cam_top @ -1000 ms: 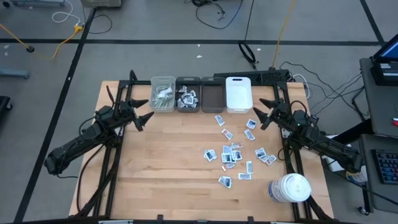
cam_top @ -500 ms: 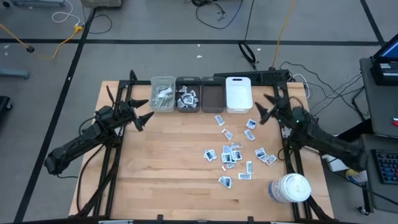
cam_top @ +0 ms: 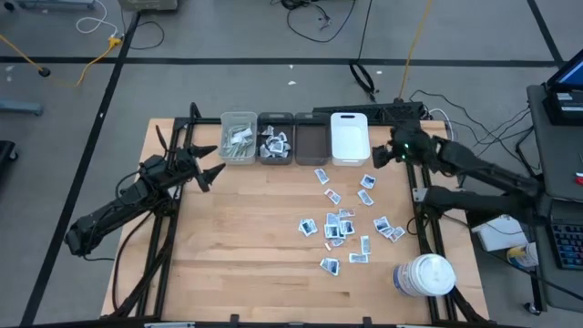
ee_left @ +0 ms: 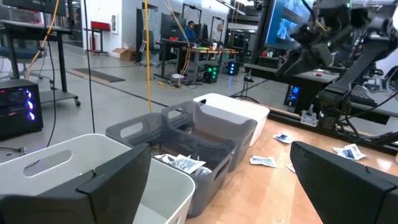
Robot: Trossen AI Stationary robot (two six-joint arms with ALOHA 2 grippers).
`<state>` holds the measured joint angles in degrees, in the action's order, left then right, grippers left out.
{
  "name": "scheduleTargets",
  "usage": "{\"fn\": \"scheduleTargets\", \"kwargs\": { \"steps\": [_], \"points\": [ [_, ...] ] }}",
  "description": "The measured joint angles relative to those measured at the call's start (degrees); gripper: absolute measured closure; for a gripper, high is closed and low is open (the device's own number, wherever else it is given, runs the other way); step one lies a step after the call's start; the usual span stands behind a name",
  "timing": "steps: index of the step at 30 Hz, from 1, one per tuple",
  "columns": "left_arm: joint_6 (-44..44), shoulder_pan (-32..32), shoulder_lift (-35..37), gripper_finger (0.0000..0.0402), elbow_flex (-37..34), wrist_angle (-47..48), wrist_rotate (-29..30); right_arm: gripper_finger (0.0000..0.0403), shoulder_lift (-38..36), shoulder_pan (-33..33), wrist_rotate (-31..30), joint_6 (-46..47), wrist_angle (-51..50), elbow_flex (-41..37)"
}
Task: Pick & Place First Aid Supplies
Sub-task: Put the ointment pack into the right black bin
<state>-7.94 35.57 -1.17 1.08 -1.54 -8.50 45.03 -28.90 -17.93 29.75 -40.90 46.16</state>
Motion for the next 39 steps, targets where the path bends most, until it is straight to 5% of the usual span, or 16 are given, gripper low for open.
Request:
{"fn": "scheduleTargets", "kwargs": {
  "steps": [9,14,39],
  "points": [
    [0.00,0.02,0.00,0.0009,0.00,-0.02,0.00,0.0105,14.99,0.17,21.15,16.39,-21.77,12.96],
    [0.00,0.02,0.00,0.0009,0.00,-0.02,0.00,0.0105,19.71,2.37,28.62,20.09,-25.82,15.62],
    [0.00,0.02,0.00,0.0009,0.00,-0.02,0.02,0.0108,35.51,20.43,21.19,22.64,-5.17,-0.13]
  ]
}}
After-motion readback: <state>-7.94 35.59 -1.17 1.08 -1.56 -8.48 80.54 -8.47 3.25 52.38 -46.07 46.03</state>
